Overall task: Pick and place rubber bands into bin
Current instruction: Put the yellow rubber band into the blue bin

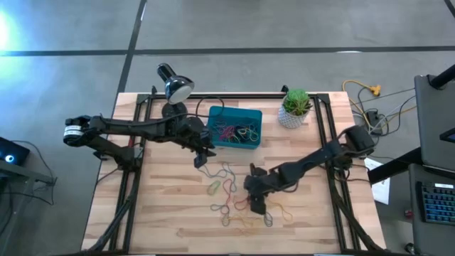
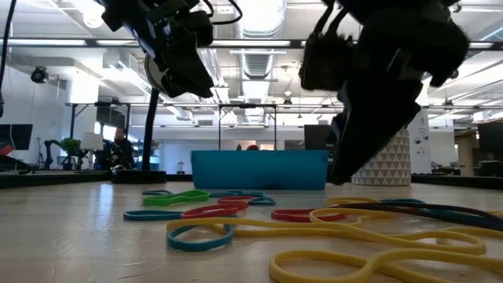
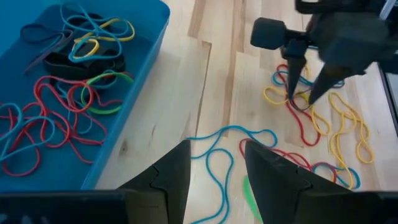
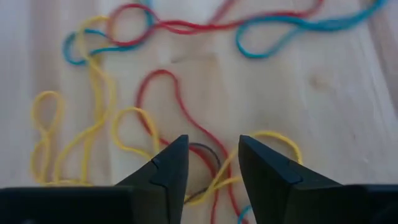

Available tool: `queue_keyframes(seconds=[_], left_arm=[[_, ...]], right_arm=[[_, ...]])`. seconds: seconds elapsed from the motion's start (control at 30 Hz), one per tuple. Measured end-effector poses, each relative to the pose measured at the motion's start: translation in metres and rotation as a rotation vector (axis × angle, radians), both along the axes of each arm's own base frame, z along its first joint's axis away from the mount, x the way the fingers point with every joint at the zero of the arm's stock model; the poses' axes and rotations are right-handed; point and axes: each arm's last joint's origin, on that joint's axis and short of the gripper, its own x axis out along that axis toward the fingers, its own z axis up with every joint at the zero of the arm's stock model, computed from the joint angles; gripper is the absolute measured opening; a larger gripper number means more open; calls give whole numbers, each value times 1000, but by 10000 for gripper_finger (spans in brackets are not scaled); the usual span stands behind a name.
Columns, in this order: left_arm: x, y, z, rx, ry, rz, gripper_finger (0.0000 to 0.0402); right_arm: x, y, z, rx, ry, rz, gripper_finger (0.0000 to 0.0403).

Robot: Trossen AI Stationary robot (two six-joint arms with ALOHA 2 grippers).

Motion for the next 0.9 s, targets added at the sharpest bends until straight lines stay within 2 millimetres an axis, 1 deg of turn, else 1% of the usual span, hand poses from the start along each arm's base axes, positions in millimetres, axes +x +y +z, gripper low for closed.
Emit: queue_keyframes(seconds=[0.13,0.3,0.57,0.73,0.9], left_arm=[[0,-1,0,0,-1,-5,136],[0,-2,0,2,1,-9,136],[-1,-2,-1,19,2,-25,136],[-1,-2,-2,22,5,-29,136],[-2,-2,-7,21,20,-29,136]], right_arm=[[0,-2,-3,-14,80,-95,119],[-1,-2,-3,8,95,-167,106],[7,5,9,-11,46,-123,91],[6,3,7,-45,47,-151,81],[2,4,3,-74,56,-106,74]])
